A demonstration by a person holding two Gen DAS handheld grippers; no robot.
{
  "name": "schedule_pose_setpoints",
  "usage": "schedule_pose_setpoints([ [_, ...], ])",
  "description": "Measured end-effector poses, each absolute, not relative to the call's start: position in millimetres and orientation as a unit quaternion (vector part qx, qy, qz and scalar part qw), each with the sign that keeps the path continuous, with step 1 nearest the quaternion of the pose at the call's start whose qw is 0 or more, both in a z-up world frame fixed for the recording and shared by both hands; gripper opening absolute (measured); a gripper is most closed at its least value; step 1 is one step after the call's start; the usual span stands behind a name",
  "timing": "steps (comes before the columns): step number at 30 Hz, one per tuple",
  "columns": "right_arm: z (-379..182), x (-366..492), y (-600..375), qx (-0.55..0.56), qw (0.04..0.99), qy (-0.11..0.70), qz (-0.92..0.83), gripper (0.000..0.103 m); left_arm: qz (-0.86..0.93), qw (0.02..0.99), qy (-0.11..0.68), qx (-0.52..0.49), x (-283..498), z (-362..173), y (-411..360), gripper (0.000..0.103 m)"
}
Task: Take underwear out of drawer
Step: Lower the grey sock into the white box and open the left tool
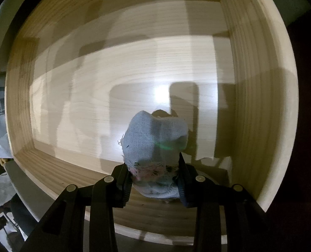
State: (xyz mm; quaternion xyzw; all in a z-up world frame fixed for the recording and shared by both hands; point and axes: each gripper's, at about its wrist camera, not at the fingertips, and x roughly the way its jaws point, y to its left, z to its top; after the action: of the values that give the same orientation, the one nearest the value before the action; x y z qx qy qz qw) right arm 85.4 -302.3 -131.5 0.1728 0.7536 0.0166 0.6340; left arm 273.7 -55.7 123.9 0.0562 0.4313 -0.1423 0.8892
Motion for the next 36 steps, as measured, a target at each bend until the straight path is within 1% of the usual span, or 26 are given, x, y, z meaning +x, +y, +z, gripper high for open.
schedule_pose_setpoints([
  [4, -132, 84, -302, 0.172, 0.634, 0.754, 0.017, 0.033, -0.135, 0.877, 0.458, 0.058, 280, 102, -57, 0.036],
  [6, -132, 85, -302, 0.173, 0.634, 0.754, 0.016, 0.033, -0.131, 0.878, 0.458, 0.054, 278, 99, -55, 0.037],
  [8, -132, 85, -302, 0.172, 0.634, 0.754, 0.017, 0.033, -0.132, 0.874, 0.466, 0.048, 279, 97, -52, 0.040],
  [10, -132, 85, -302, 0.172, 0.634, 0.754, 0.017, 0.033, -0.132, 0.869, 0.475, 0.050, 279, 97, -53, 0.041],
  [11, -132, 85, -302, 0.172, 0.634, 0.754, 0.017, 0.033, -0.130, 0.868, 0.476, 0.056, 279, 97, -54, 0.044],
  [12, -132, 85, -302, 0.172, 0.634, 0.754, 0.017, 0.033, -0.129, 0.868, 0.476, 0.061, 279, 97, -55, 0.050],
  [14, -132, 86, -302, 0.173, 0.634, 0.754, 0.016, 0.034, -0.134, 0.868, 0.474, 0.064, 275, 100, -56, 0.054],
  [25, -132, 91, -302, 0.174, 0.633, 0.754, 0.015, 0.034, -0.165, 0.880, 0.446, 0.010, 244, 142, -30, 0.057],
  [31, -131, 91, -299, 0.170, 0.634, 0.755, 0.012, 0.035, -0.169, 0.869, 0.462, 0.062, 208, 140, -13, 0.057],
  [34, -129, 94, -297, 0.155, 0.634, 0.758, 0.006, 0.036, -0.153, 0.863, 0.471, 0.099, 185, 127, -5, 0.057],
  [36, -129, 95, -292, 0.140, 0.634, 0.760, -0.001, 0.036, -0.145, 0.859, 0.479, 0.104, 169, 114, 3, 0.057],
])
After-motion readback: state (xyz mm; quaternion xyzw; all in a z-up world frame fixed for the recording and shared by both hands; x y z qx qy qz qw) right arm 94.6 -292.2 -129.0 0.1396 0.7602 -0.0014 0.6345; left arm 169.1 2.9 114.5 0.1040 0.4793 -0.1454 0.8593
